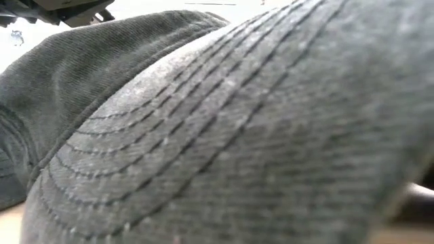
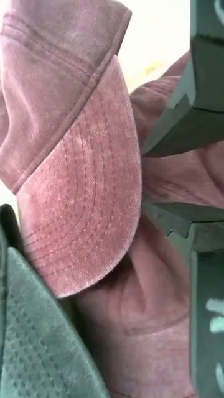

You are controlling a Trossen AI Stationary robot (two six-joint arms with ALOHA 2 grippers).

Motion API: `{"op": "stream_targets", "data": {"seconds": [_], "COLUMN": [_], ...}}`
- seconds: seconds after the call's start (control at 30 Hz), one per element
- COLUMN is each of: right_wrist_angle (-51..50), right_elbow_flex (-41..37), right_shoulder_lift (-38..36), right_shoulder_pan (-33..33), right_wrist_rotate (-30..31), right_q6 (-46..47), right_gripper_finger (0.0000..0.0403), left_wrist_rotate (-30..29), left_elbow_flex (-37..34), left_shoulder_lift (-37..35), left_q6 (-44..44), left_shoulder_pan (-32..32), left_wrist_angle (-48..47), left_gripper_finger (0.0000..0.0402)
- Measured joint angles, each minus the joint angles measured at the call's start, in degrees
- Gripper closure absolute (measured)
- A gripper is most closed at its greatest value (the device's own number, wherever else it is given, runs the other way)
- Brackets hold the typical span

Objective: Pick & Place hat
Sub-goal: Put the top maroon head cap into the right transparent bin

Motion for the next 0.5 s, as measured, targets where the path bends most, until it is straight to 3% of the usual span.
{"op": "stream_targets", "data": {"seconds": [0.5], "right_wrist_angle": [0.8], "right_elbow_flex": [4.7], "right_shoulder_lift": [0.0], "right_shoulder_pan": [0.0], "right_wrist_rotate": [6.4], "right_q6": [-9.5], "right_gripper_finger": [0.0285], "left_wrist_rotate": [0.0], "left_elbow_flex": [0.0], "left_shoulder_lift": [0.0], "left_q6": [0.0], "left_shoulder_pan": [0.0], "left_wrist_angle": [0.0], "left_gripper_finger": [0.0376]}}
